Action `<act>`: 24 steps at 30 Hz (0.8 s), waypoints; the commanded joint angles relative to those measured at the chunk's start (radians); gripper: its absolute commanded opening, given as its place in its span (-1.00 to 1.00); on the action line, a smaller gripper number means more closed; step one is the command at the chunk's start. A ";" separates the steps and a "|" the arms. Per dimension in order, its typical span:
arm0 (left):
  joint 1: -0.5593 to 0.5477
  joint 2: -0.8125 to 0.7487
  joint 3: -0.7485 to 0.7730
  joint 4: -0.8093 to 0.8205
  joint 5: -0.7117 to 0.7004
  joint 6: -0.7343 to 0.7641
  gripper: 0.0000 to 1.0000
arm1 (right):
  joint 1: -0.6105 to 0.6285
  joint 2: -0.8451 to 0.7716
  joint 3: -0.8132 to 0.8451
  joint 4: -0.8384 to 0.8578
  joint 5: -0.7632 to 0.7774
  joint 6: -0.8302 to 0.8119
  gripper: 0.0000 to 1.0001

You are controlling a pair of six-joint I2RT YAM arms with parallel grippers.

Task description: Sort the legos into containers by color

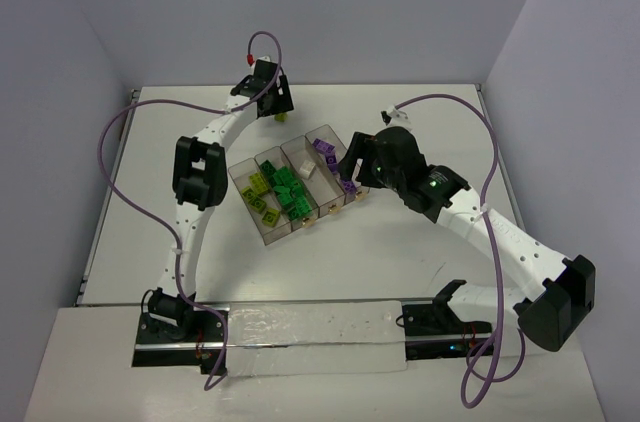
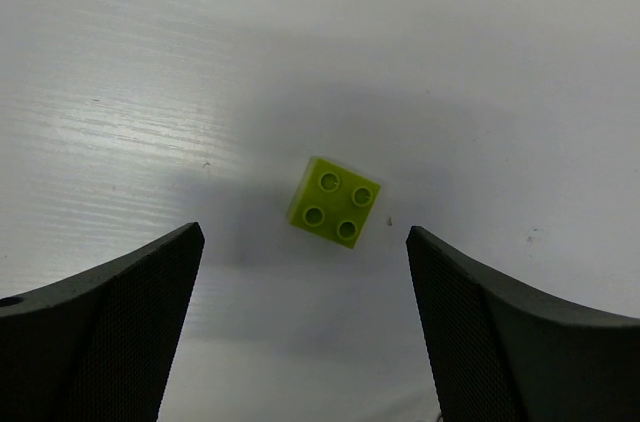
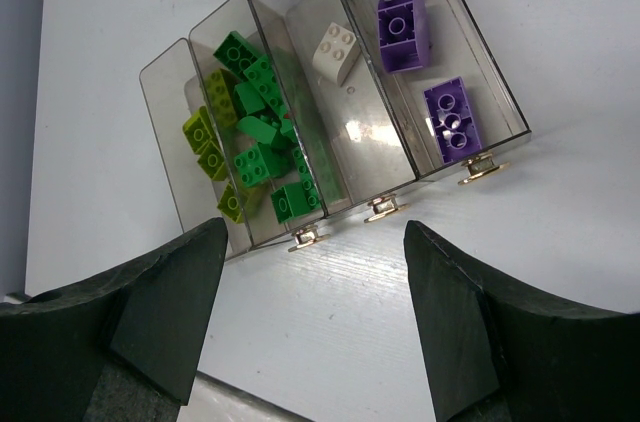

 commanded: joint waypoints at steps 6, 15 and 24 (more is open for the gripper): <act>-0.004 0.026 0.051 -0.035 -0.061 0.024 0.77 | -0.001 -0.010 0.017 0.037 0.003 0.011 0.58; -0.003 0.027 0.042 -0.040 -0.070 0.018 0.76 | -0.001 -0.011 0.016 0.038 0.004 0.010 0.58; 0.004 0.030 0.046 -0.048 -0.068 0.006 0.76 | 0.000 -0.009 0.017 0.039 0.003 0.011 0.58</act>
